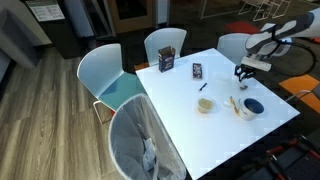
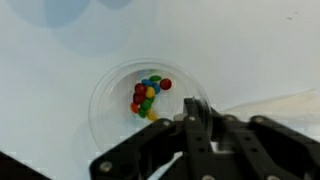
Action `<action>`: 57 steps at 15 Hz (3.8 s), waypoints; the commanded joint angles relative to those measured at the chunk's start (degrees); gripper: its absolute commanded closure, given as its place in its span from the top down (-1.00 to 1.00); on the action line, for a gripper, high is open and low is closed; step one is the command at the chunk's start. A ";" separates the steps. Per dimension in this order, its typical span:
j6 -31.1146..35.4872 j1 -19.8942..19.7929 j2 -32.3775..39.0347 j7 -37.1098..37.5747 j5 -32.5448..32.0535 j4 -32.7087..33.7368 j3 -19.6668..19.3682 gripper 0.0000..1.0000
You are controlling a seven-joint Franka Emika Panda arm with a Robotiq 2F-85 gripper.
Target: Move the mug forward, pour the sweets inside then use the spoon to stir the mug.
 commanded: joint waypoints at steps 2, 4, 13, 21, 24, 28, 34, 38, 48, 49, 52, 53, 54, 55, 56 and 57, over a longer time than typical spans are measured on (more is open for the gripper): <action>-5.12 -0.18 2.19 4.44 -2.18 4.81 0.11 -0.09; -4.66 0.47 -0.07 4.57 -3.14 2.67 -0.41 0.21; -4.53 1.86 -19.54 -5.66 -13.99 -11.86 -0.95 1.00; -4.11 3.03 -24.31 -15.44 -12.84 -16.05 6.46 1.00; -4.11 4.12 -25.65 -16.67 -12.73 -18.08 8.17 1.00; -1.79 3.43 -23.72 -21.77 -11.10 -16.09 9.78 1.00; -6.84 5.69 -10.80 -31.72 -15.20 -2.26 14.34 1.00; -13.07 8.48 -2.12 -32.97 -21.37 5.45 14.17 1.00; -13.50 8.56 8.89 -38.96 -26.53 13.97 14.65 1.00; -13.33 8.46 9.28 -39.31 -26.41 14.19 14.73 1.00; -13.07 8.06 10.05 -40.89 -26.16 14.33 15.09 1.00; -12.83 7.94 10.13 -41.14 -26.07 14.16 15.14 1.00; -12.57 7.76 10.26 -41.31 -25.96 13.98 15.20 1.00; -12.38 7.66 10.20 -41.48 -25.93 13.64 15.22 1.00; -12.17 7.57 10.08 -41.62 -25.94 13.24 15.19 1.00; -12.06 7.45 10.08 -41.66 -25.88 13.07 15.21 1.00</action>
